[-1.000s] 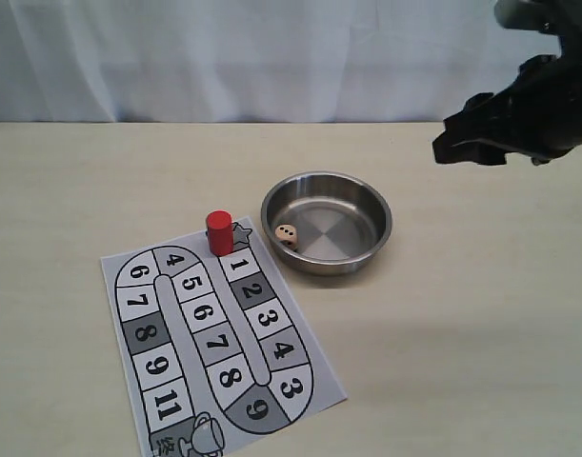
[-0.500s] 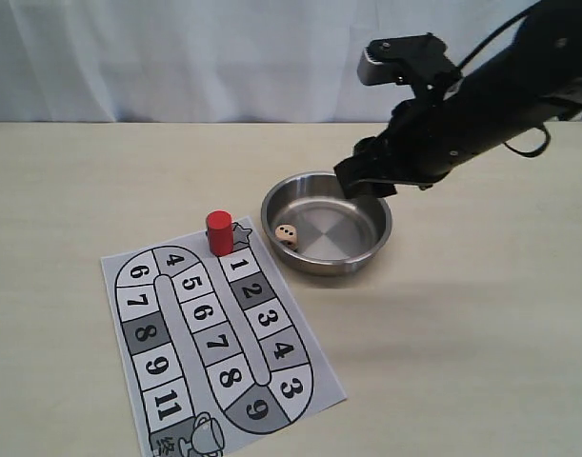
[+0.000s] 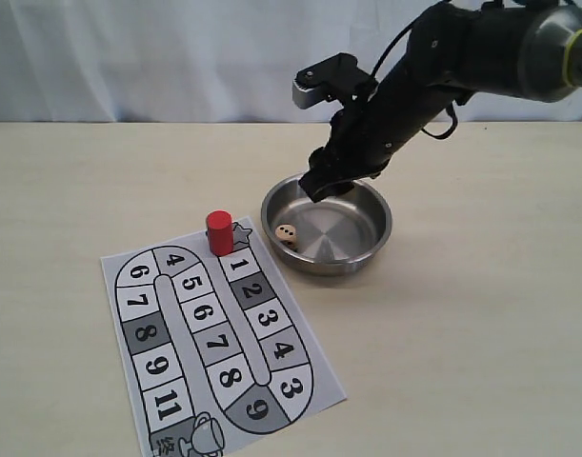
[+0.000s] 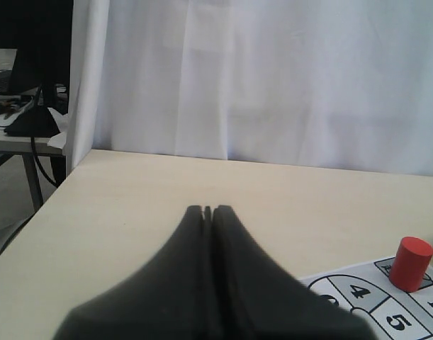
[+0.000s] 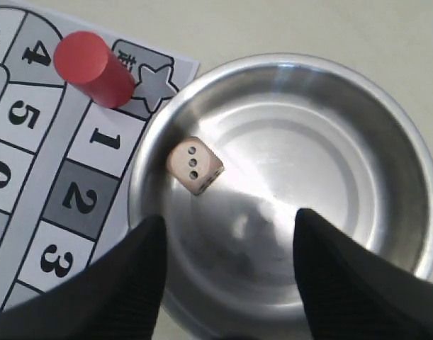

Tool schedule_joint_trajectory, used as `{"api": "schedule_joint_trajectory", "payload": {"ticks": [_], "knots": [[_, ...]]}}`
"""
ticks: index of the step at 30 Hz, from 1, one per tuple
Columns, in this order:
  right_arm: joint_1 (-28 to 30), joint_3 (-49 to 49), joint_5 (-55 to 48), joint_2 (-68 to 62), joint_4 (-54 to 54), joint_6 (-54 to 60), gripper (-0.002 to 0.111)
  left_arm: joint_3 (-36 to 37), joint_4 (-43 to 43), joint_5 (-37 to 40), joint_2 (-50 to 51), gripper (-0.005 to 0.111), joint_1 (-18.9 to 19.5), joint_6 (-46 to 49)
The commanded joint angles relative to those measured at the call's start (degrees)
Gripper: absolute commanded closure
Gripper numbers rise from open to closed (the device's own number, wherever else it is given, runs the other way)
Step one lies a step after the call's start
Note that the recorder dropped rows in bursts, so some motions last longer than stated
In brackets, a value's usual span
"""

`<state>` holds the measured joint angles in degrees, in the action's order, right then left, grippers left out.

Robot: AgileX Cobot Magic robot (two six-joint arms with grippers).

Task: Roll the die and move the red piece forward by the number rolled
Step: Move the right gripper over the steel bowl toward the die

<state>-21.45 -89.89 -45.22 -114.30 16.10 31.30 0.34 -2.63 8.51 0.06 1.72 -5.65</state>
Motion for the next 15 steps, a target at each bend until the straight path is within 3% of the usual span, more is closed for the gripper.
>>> {"api": "schedule_joint_trajectory", "payload": {"ticks": [1,8,15], "knots": [[0.3,-5.2,-4.1,-4.2,-0.9,-6.8,0.057,-0.3,0.1,-0.2,-0.1,0.107,-0.4,-0.1],[2.2,-18.9,-23.8,-11.4,-0.5,-26.2,0.057,-0.3,0.1,-0.2,-0.1,0.107,-0.4,-0.1],[2.6,-22.7,-24.7,-14.7,2.1,-24.8,0.057,-0.3,0.1,-0.2,-0.1,0.107,-0.4,-0.1]]}}
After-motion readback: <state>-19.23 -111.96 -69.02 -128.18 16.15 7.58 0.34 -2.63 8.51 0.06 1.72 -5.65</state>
